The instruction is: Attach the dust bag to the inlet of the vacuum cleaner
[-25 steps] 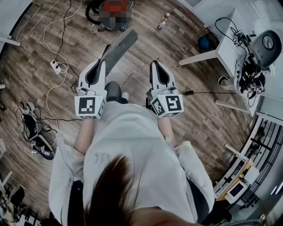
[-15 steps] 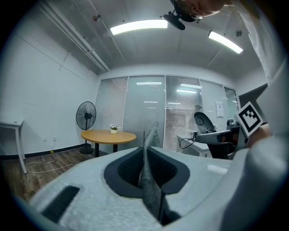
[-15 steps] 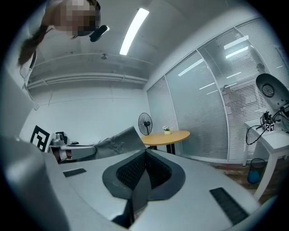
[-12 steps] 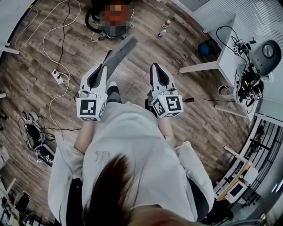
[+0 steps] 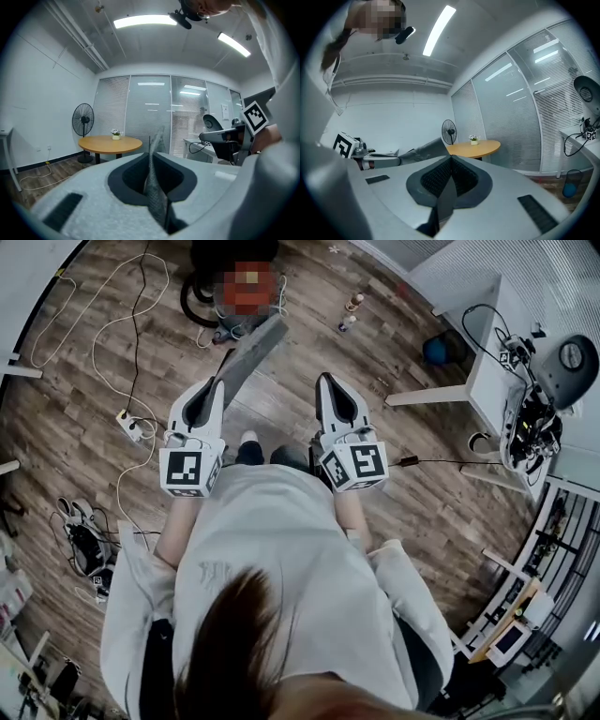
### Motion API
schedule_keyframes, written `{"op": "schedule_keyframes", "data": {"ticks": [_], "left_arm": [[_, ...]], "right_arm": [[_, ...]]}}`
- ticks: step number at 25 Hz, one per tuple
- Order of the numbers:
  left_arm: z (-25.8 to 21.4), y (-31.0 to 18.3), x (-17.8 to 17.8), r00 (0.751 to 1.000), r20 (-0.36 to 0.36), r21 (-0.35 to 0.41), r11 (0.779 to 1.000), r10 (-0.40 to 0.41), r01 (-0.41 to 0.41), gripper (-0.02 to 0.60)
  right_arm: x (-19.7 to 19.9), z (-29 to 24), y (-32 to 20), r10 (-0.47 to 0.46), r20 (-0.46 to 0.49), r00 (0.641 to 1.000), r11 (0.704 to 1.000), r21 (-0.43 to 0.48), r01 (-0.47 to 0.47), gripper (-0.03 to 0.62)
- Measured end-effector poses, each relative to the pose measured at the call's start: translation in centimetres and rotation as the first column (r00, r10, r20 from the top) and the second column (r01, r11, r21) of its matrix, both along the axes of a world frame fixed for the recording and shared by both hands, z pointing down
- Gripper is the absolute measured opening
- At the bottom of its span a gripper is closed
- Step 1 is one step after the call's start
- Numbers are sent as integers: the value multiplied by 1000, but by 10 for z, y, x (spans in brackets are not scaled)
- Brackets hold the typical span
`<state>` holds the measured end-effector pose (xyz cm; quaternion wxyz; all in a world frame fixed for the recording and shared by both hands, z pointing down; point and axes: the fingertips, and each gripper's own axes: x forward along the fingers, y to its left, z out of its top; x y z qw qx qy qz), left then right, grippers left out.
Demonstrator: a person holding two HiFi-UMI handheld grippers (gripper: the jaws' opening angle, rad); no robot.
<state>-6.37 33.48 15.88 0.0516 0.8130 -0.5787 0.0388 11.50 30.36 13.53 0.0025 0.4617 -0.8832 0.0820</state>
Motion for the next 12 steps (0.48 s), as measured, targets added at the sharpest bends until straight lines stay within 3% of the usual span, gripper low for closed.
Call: {"op": "schedule_keyframes", "data": {"ticks": [7, 12], "left_arm": [[1, -25, -27, 999, 8, -9, 999, -40, 40, 38], [7, -44, -26, 999, 7, -26, 998, -54, 54, 38]], "right_arm": [[-7, -3, -27, -6, -39, 999, 1000, 15, 6, 3], [6, 2, -56, -3, -47, 999, 1000, 4, 3, 3]]}}
